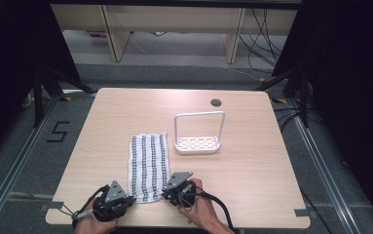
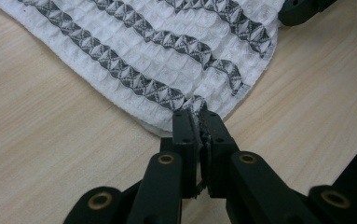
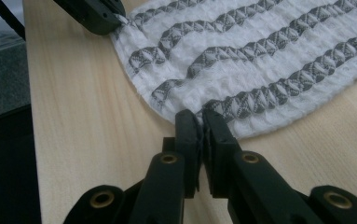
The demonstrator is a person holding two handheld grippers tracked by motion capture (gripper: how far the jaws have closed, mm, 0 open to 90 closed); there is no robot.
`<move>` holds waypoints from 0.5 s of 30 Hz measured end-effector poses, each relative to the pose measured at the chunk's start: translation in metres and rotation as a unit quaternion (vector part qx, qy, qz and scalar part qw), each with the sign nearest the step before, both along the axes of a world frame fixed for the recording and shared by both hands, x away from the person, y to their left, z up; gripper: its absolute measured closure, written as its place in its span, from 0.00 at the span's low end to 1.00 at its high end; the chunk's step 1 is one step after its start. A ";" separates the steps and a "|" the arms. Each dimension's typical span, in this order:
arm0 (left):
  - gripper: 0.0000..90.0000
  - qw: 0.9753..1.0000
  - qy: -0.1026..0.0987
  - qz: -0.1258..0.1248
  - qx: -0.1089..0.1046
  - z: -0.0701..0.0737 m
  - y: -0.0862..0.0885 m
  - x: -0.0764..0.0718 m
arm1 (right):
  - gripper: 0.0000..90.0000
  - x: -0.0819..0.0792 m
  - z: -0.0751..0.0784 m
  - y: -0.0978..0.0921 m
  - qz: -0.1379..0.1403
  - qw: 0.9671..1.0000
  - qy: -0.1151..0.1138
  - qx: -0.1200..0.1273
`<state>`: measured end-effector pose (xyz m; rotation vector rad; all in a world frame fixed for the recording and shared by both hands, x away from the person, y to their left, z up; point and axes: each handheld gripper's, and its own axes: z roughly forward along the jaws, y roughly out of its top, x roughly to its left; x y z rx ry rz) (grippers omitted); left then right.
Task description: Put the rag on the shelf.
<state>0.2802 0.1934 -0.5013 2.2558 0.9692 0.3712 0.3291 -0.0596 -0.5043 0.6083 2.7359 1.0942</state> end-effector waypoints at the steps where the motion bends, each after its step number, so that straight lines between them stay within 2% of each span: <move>1: 0.95 1.000 -0.002 -0.001 -0.001 0.001 0.001 0.000 | 0.96 0.000 0.001 0.000 0.002 1.000 0.000 0.001; 4: 0.95 1.000 -0.002 -0.006 -0.002 0.007 0.003 0.000 | 0.96 0.000 0.005 -0.002 -0.001 1.000 0.003 0.010; 5: 0.95 1.000 -0.005 -0.001 -0.013 0.008 0.003 -0.001 | 0.96 0.001 0.007 -0.003 0.002 1.000 -0.004 0.010; 6: 0.96 1.000 -0.005 -0.007 -0.011 0.010 0.005 0.000 | 0.96 0.001 0.009 -0.003 0.000 1.000 -0.001 0.015; 9: 0.96 0.999 -0.013 0.007 -0.041 0.016 0.005 -0.001 | 0.96 0.002 0.016 -0.005 -0.002 1.000 -0.010 0.021; 11: 0.96 0.999 -0.015 -0.004 -0.041 0.023 0.008 0.001 | 0.96 0.002 0.021 -0.005 -0.001 0.999 -0.012 0.033; 13: 0.96 0.999 -0.016 0.000 -0.050 0.028 0.010 0.001 | 0.96 0.006 0.030 -0.006 0.001 0.999 -0.020 0.039; 15: 0.96 0.999 -0.019 -0.003 -0.049 0.036 0.012 0.003 | 0.96 0.007 0.035 -0.005 0.002 0.999 -0.019 0.044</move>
